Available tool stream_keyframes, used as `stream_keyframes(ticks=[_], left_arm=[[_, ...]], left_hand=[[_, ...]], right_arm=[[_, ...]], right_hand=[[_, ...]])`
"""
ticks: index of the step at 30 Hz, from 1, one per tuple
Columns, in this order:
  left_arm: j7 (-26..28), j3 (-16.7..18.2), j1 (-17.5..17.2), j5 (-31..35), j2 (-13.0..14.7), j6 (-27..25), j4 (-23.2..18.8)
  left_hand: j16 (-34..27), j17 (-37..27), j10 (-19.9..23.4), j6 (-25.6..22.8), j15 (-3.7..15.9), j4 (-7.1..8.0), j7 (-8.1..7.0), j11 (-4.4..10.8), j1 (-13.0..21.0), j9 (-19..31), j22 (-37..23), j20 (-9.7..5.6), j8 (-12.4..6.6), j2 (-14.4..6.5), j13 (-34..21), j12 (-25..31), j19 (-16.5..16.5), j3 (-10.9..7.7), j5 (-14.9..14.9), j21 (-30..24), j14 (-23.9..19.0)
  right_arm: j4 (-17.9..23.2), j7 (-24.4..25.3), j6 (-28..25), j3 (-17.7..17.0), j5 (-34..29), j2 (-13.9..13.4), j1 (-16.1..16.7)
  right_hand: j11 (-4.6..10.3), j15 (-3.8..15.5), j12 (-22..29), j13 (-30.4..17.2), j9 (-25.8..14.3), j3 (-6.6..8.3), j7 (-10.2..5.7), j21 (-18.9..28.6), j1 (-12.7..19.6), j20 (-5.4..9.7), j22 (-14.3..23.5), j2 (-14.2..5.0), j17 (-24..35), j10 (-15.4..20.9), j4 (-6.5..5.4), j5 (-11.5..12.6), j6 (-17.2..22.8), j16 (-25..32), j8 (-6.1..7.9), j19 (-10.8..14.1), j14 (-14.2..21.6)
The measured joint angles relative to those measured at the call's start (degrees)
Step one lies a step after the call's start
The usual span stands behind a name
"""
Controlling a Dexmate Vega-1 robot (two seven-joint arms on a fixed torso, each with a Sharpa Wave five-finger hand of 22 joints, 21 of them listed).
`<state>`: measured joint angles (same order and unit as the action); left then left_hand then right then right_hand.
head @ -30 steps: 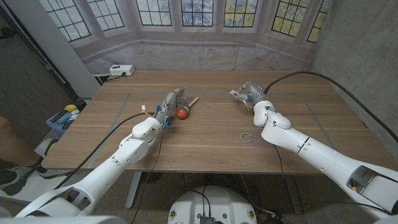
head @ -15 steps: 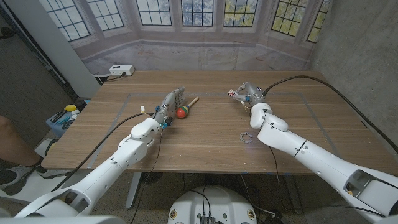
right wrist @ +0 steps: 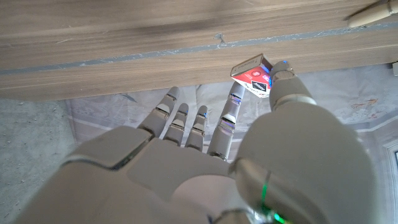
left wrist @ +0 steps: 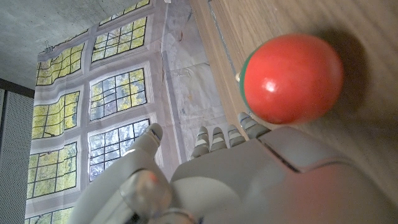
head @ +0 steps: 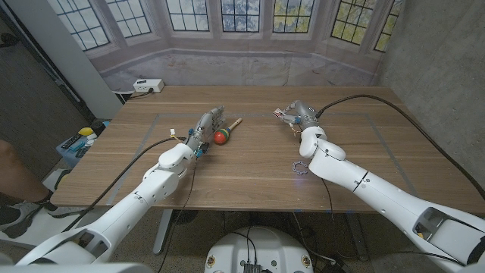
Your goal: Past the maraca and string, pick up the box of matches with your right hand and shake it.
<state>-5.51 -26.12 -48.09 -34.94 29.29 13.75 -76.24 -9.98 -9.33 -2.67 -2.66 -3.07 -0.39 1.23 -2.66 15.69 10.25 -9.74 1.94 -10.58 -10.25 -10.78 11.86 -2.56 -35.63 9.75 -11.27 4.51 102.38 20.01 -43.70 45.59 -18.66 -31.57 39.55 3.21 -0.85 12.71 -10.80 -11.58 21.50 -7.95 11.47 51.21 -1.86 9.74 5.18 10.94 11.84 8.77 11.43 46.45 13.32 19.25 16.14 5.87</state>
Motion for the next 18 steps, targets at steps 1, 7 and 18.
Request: stream_keyframes(ticks=[1, 7, 18], left_arm=[[0.0, 0.0, 0.1, 0.0, 0.0, 0.0, 0.1], [-0.5, -0.1, 0.6, 0.0, 0.0, 0.0, 0.6], [-0.6, -0.1, 0.7, 0.0, 0.2, -0.1, 0.4]], left_hand=[[0.0, 0.0, 0.0, 0.0, 0.0, 0.0, 0.0, 0.0, 0.0, 0.0, 0.0, 0.0, 0.0, 0.0, 0.0, 0.0, 0.0, 0.0, 0.0, 0.0, 0.0], [0.0, 0.0, 0.0, 0.0, 0.0, 0.0, 0.0, 0.0, 0.0, 0.0, 0.0, 0.0, 0.0, 0.0, 0.0, 0.0, 0.0, 0.0, 0.0, 0.0, 0.0], [0.0, 0.0, 0.0, 0.0, 0.0, -0.17, 0.0, 0.0, 0.2, 0.0, 0.0, 0.0, 0.0, 0.2, 0.0, 0.0, 0.0, 0.17, 0.0, 0.0, 0.0]], right_arm=[[0.0, 0.0, 0.0, 0.0, 0.0, 0.0, 0.0], [0.1, -0.4, 0.5, 1.5, -0.5, 0.0, -0.7], [1.0, -2.0, 1.7, 4.7, -2.8, -0.6, -1.4]], right_hand=[[0.0, 0.0, 0.0, 0.0, 0.0, 0.0, 0.21, 0.0, 0.0, 0.0, 0.0, 0.0, 0.0, 0.0, 0.0, 0.0, -0.2, 0.0, 0.0, 0.0, 0.0], [0.24, -0.14, 0.0, 0.0, 0.0, 0.0, 0.28, 0.0, 0.0, 0.0, 0.0, 0.0, 0.0, 0.2, 0.0, -0.2, -0.3, 0.0, 0.0, 0.0, 0.1], [0.09, 0.13, 0.0, 0.0, 0.0, 0.0, 0.6, 0.0, -0.2, 0.01, 0.0, -0.24, 0.0, 0.5, 0.0, -0.2, 0.0, 0.0, 0.0, 0.0, 0.5]])
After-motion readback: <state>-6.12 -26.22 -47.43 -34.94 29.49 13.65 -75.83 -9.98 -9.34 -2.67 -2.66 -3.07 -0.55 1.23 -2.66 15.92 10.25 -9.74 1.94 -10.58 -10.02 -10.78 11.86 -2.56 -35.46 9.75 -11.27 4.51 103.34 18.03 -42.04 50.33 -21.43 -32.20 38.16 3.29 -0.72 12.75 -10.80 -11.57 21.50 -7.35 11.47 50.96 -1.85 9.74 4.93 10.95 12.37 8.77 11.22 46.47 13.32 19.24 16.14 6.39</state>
